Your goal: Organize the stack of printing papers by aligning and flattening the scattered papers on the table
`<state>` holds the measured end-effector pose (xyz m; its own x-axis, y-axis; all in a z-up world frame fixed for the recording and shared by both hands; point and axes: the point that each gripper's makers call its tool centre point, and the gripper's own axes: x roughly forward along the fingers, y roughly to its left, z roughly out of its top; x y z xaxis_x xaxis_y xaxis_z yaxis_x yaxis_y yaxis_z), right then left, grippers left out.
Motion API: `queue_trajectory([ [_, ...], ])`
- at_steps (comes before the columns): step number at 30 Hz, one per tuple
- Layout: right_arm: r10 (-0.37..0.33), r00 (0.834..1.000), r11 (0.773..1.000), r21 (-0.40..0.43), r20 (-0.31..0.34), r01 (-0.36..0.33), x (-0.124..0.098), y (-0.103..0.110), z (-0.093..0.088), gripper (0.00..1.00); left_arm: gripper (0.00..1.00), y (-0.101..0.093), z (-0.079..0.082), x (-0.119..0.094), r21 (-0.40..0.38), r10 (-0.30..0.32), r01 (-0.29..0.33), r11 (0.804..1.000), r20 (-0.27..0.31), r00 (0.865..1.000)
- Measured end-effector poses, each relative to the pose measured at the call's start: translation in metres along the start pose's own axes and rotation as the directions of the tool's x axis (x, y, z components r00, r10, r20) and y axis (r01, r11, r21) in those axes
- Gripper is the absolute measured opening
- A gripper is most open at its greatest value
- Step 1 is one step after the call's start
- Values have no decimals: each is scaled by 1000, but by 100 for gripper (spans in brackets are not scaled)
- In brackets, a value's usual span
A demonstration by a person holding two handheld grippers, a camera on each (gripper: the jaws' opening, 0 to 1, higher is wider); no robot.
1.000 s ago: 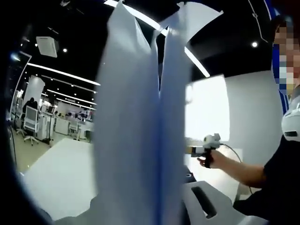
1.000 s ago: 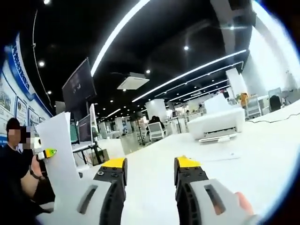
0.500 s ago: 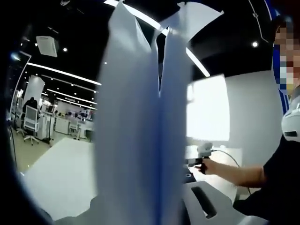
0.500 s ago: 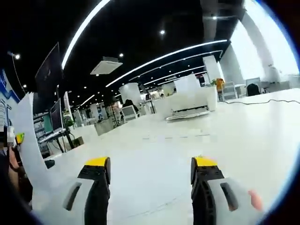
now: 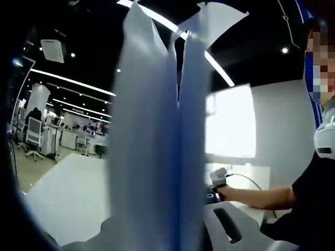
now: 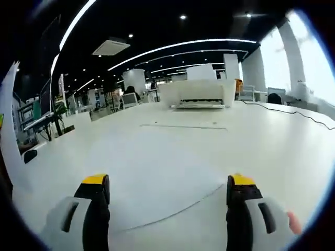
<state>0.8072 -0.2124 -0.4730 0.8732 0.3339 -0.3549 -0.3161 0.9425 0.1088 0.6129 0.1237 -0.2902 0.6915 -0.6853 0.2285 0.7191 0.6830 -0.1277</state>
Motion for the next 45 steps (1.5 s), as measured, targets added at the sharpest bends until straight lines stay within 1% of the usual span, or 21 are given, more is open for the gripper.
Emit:
queue_trajectory([
  [3,-1,1000,1000,-16,1,1,3,-1,1,88,6,-1,0,-1,-1,-2,2,1000,3,1000],
  [7,-12,999,999,-38,-38,11,7,-3,-7,89,6,-2,1,-1,0,-3,3,1000,4,1000],
  [10,-24,999,997,-74,-38,21,9,-7,-5,88,6,-2,1,-1,-1,-4,4,1000,5,1000],
  [11,-41,998,994,-105,-48,35,9,-9,-7,86,6,-2,1,-1,-1,-4,4,1000,5,1000],
  [14,-42,998,994,-99,-46,38,13,-8,-11,87,6,-1,1,-2,-2,-4,4,1000,6,1000],
  [16,-35,998,995,-98,-43,30,15,-5,-13,84,6,-1,1,-2,-3,-4,4,1000,7,1000],
  [19,-30,999,995,-96,-41,26,19,-7,-14,82,6,-1,1,-2,-4,-5,6,1000,9,1000],
  [21,-12,999,994,-110,-33,9,20,-6,-11,78,6,-2,1,-2,-6,-5,6,1000,10,1000],
  [23,-6,1000,993,-118,-23,4,19,-2,-10,72,6,-2,1,-2,-6,-6,6,1000,10,1000],
  [28,45,999,991,-127,-20,-47,15,12,-11,52,6,-2,1,-2,-7,-6,6,1000,11,1000],
  [32,54,998,989,-137,-12,-55,11,14,-11,41,6,-2,1,-2,-6,-6,6,1000,9,1000],
  [33,56,998,989,-138,-13,-58,11,14,-11,37,6,-2,1,-2,-6,-6,6,1000,9,1000],
  [34,65,998,988,-138,-12,-66,9,16,-12,31,6,-2,1,-2,-6,-7,7,1000,9,1000],
  [36,75,997,987,-140,-14,-76,6,20,-13,24,6,-2,1,-2,-7,-7,7,1000,9,1000],
  [45,88,996,986,-141,-14,-89,-1,27,-16,21,6,-2,1,-3,-4,-7,7,1000,6,1000],
])
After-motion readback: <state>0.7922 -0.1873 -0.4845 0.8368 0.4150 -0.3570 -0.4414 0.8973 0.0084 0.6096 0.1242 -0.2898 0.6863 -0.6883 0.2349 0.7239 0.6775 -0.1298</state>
